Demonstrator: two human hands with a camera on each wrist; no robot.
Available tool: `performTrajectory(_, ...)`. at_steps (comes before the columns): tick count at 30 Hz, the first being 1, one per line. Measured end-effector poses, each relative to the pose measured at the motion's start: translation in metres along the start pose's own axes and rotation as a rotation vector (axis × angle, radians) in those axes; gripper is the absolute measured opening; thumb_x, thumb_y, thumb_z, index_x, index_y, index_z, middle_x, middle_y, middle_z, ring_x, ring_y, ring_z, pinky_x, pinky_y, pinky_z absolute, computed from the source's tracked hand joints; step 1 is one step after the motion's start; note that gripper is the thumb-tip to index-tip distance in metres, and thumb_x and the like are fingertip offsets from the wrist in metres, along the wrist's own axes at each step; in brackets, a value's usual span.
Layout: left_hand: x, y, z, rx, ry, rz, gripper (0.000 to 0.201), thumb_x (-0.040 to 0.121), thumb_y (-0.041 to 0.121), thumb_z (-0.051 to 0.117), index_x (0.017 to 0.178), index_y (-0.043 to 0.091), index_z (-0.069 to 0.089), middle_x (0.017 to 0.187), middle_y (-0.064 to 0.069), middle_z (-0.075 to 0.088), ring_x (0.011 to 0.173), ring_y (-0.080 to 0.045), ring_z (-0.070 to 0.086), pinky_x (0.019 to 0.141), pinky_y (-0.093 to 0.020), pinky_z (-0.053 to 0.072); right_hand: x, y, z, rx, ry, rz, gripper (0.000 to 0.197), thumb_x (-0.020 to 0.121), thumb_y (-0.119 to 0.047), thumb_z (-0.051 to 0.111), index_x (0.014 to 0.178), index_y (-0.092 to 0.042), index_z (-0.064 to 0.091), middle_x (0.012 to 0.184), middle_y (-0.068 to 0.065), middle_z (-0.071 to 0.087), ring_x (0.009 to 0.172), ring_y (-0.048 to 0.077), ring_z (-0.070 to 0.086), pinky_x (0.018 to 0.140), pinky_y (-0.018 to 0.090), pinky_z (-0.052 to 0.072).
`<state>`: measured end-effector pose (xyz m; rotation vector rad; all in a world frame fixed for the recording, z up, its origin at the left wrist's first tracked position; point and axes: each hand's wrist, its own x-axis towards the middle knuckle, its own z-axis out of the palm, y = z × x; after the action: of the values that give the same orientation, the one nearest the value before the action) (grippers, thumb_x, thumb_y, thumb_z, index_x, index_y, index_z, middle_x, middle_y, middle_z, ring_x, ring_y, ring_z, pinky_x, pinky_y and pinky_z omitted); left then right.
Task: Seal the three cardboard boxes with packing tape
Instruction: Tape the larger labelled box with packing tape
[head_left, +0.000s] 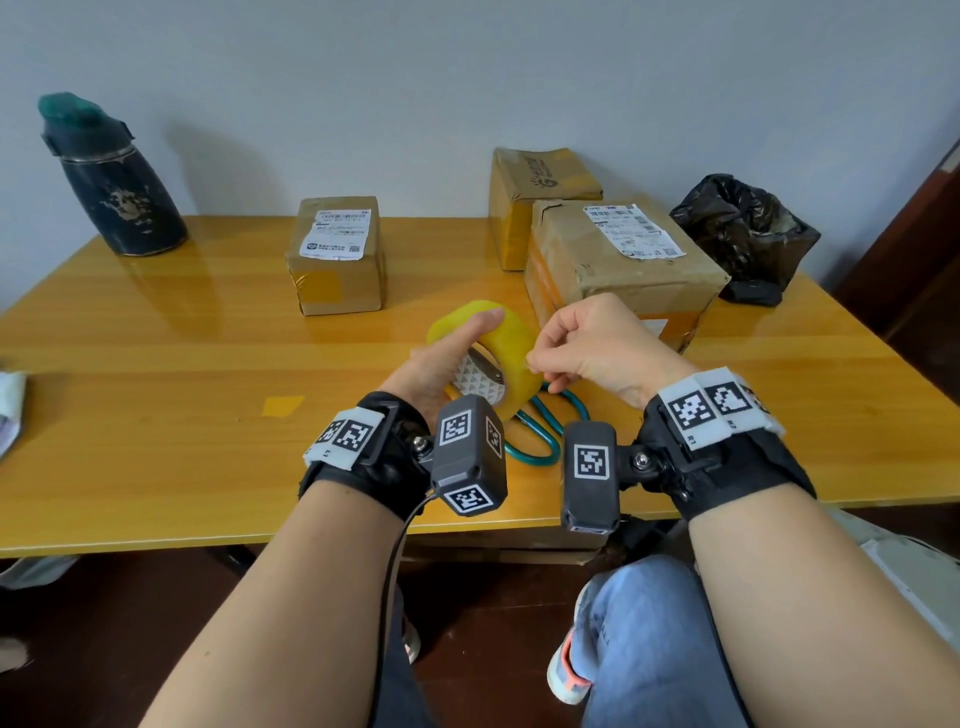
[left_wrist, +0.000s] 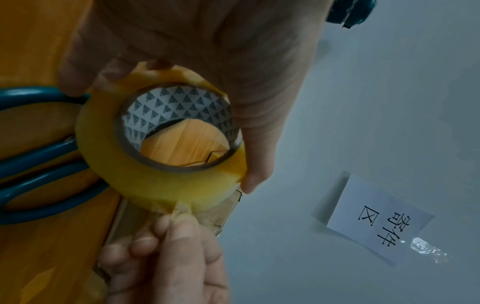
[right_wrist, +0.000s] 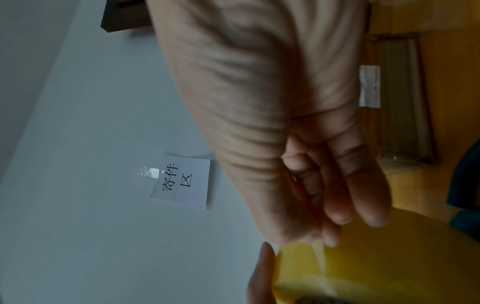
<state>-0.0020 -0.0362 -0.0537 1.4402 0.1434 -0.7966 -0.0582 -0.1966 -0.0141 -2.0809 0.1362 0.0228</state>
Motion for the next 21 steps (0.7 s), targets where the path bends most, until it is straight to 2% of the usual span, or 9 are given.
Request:
performTrajectory(2,0.000,-0.002,-0.001,0.014,-0.099,0.007,0.064,0.081,0.059,0.063,0.113,0.003,0.061,0.094,-0.017,0.068,0.068,-0.026,0.068,0.052,-0.031,0.056,0.000,0.000,-0.001,-0.020,-0.016,-0.004,0.007,0.077,0.004,0.071,0.075,0.006,0.065,0.076,0.023,0.065,0.057,0.013,0.061,0.056,0.025,0.057)
performTrajectory(3,0.000,-0.003,-0.003,0.031,-0.135,-0.001,0.059,0.086,0.057,0.057,0.110,0.004,0.062,0.091,-0.018,0.068,0.066,-0.026,0.067,0.051,-0.030,0.056,0.000,0.000,-0.002,-0.033,-0.029,-0.007,0.007,0.077,0.003,0.072,0.073,0.004,0.065,0.076,0.023,0.066,0.058,0.014,0.061,0.056,0.025,0.057)
performTrajectory(6,-0.005,-0.004,-0.004,0.037,-0.188,-0.013,0.061,0.087,0.059,0.052,0.113,0.004,0.060,0.096,-0.020,0.066,0.070,-0.028,0.067,0.053,-0.031,0.057,0.002,-0.001,-0.001,-0.078,-0.062,-0.025,0.013,0.077,0.001,0.073,0.069,-0.002,0.065,0.069,0.016,0.065,0.058,0.014,0.062,0.058,0.026,0.057)
performTrajectory(11,-0.011,-0.002,-0.012,0.007,-0.181,-0.011,0.060,0.091,0.058,0.045,0.112,0.003,0.057,0.090,-0.018,0.063,0.060,-0.025,0.066,0.048,-0.027,0.054,0.011,-0.003,0.008,-0.172,-0.047,-0.074,0.009,0.078,-0.010,0.075,0.072,-0.007,0.069,0.067,0.001,0.065,0.061,0.008,0.061,0.066,0.023,0.054)
performTrajectory(14,-0.018,0.003,-0.018,0.110,-0.055,0.018,0.053,0.090,0.057,0.049,0.102,0.006,0.059,0.085,-0.012,0.064,0.055,-0.018,0.066,0.043,-0.022,0.051,0.016,-0.004,0.018,-0.166,-0.074,-0.060,0.008,0.078,-0.013,0.075,0.073,-0.009,0.070,0.068,-0.003,0.065,0.063,0.003,0.059,0.065,0.018,0.050)
performTrajectory(16,-0.022,0.007,-0.023,0.164,0.058,0.010,0.050,0.086,0.058,0.055,0.103,0.011,0.059,0.091,-0.008,0.063,0.068,-0.016,0.063,0.043,-0.020,0.050,0.019,-0.003,0.026,-0.095,-0.109,-0.020,0.008,0.078,-0.011,0.076,0.075,-0.006,0.070,0.071,0.003,0.067,0.064,0.007,0.062,0.065,0.020,0.054)
performTrajectory(18,-0.018,0.011,-0.027,0.235,0.183,0.053,0.061,0.079,0.064,0.062,0.111,0.012,0.058,0.104,-0.005,0.062,0.086,-0.016,0.058,0.060,-0.026,0.054,0.022,-0.001,0.034,-0.013,-0.107,0.014,0.009,0.078,-0.009,0.076,0.076,-0.003,0.070,0.077,0.010,0.068,0.071,0.014,0.064,0.073,0.030,0.057)
performTrajectory(19,-0.014,0.012,-0.029,0.266,0.261,0.106,0.062,0.077,0.064,0.064,0.108,0.011,0.058,0.102,-0.003,0.061,0.089,-0.016,0.057,0.070,-0.031,0.052,0.024,0.000,0.037,0.015,-0.086,0.029,0.010,0.077,-0.010,0.076,0.076,-0.003,0.069,0.078,0.010,0.068,0.073,0.017,0.063,0.077,0.034,0.056)
performTrajectory(21,-0.013,0.016,-0.034,0.289,0.421,0.247,0.045,0.081,0.058,0.065,0.092,0.016,0.055,0.091,0.002,0.054,0.088,-0.017,0.054,0.076,-0.034,0.048,0.030,-0.001,0.043,0.043,-0.036,0.051,0.009,0.077,-0.011,0.077,0.075,-0.007,0.068,0.078,0.009,0.067,0.076,0.018,0.060,0.081,0.038,0.054)
